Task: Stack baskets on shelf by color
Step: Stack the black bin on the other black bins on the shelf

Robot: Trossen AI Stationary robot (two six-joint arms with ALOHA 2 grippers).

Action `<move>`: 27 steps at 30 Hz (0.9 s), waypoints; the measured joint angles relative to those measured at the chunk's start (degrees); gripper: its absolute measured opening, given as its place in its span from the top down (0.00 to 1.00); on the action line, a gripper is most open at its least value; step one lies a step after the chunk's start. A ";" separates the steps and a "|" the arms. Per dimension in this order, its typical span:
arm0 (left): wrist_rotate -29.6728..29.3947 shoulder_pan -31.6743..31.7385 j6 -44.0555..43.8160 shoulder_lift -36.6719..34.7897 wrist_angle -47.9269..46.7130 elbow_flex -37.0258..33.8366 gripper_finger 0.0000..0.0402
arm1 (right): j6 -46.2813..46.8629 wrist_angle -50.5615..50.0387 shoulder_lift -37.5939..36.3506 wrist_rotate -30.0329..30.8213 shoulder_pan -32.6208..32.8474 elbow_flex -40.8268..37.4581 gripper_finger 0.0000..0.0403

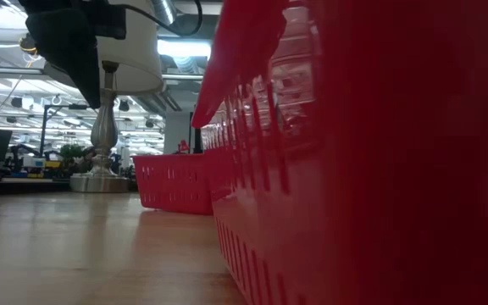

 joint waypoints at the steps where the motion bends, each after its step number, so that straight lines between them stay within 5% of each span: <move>1: 0.00 0.02 0.00 0.00 0.04 0.01 1.00 | 0.07 -0.81 0.39 0.06 -0.06 0.00 0.82; 13: 0.00 0.02 0.05 0.00 0.13 0.00 1.00 | 3.44 -25.76 1.82 13.11 -0.69 0.02 0.82; 20: -0.66 0.02 0.07 0.00 0.22 0.00 1.00 | 2.91 -26.21 -0.32 24.98 -2.27 -0.63 0.82; 27: -0.66 0.02 0.07 -0.01 1.10 0.00 1.00 | 5.92 -23.31 -4.02 17.66 -2.22 0.60 0.82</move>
